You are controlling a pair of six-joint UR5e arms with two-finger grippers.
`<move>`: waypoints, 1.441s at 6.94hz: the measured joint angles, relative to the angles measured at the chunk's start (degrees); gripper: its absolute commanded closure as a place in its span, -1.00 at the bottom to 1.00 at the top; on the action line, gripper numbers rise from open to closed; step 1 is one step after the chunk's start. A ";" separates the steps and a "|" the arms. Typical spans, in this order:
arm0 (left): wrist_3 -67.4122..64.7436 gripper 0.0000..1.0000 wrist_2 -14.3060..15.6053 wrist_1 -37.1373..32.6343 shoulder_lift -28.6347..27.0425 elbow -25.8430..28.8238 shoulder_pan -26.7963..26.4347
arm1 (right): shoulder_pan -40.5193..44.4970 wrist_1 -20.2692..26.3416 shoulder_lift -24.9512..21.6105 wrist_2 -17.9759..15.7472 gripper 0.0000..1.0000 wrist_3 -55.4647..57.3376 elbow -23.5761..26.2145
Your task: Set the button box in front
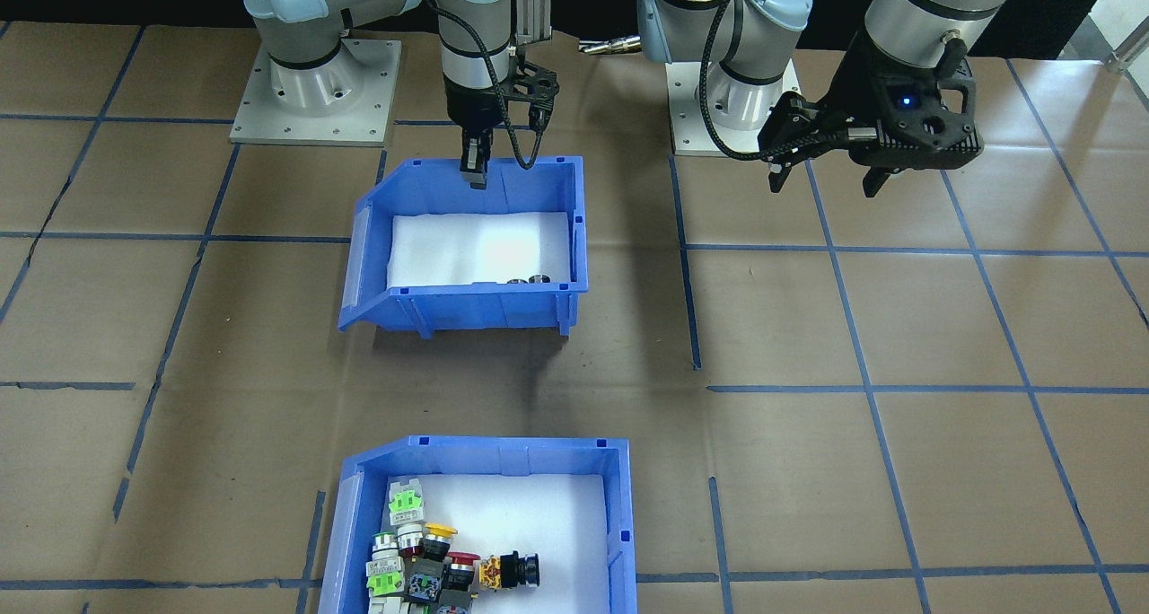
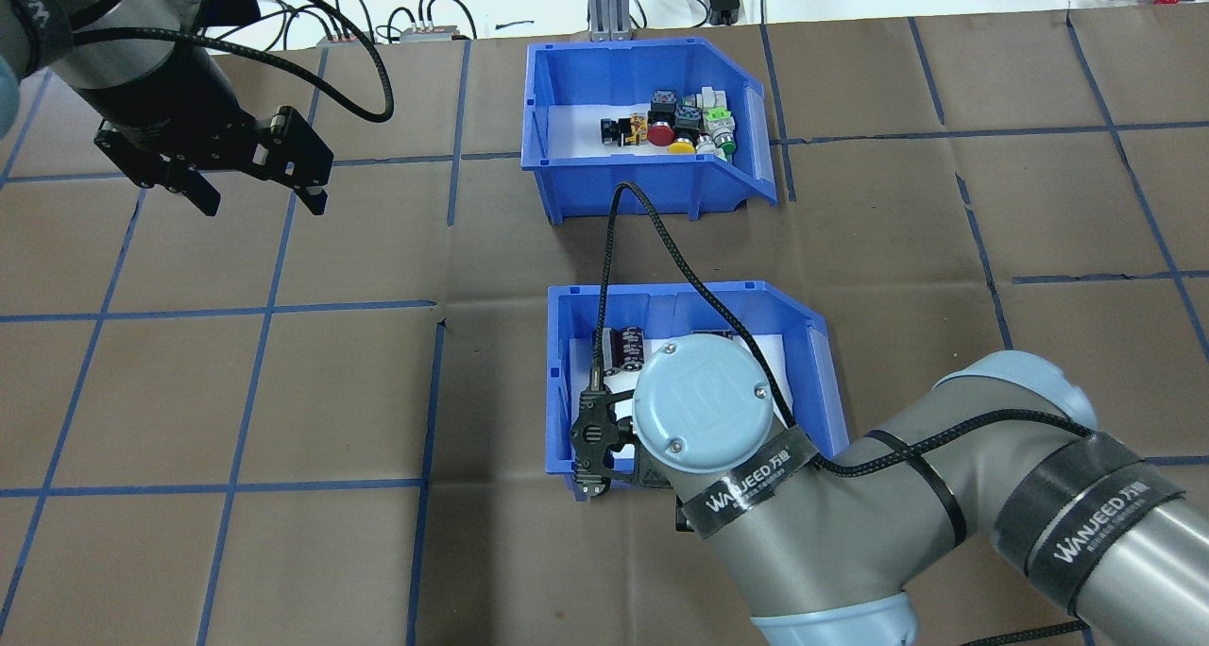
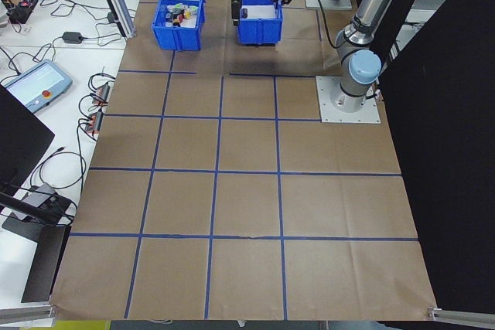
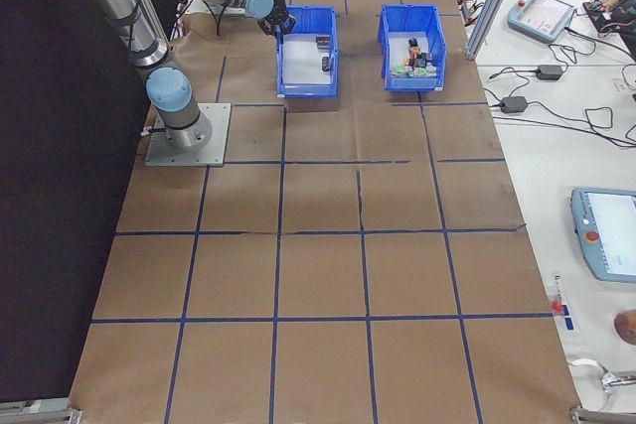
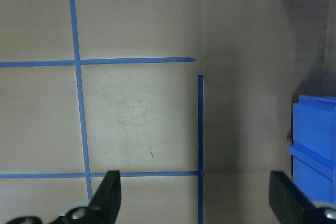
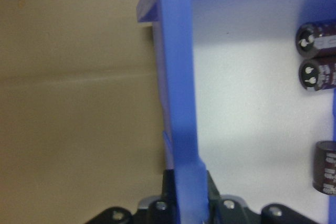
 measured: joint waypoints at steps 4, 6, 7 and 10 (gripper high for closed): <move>0.24 -0.99 1.22 0.22 0.55 0.08 -3.83 | -1.04 1.85 -0.26 1.30 -1.00 0.67 -2.57; 0.35 -0.99 1.21 0.35 0.85 -0.08 -4.00 | -4.87 8.04 -0.15 1.38 -1.00 0.45 -8.66; 0.36 -1.00 1.21 0.39 0.91 -0.09 -4.02 | -8.94 9.49 -0.16 1.43 -1.00 0.53 -11.61; 0.36 -0.99 1.36 0.29 1.05 -0.15 -4.03 | -23.04 10.37 -0.07 5.49 -1.00 5.11 -19.83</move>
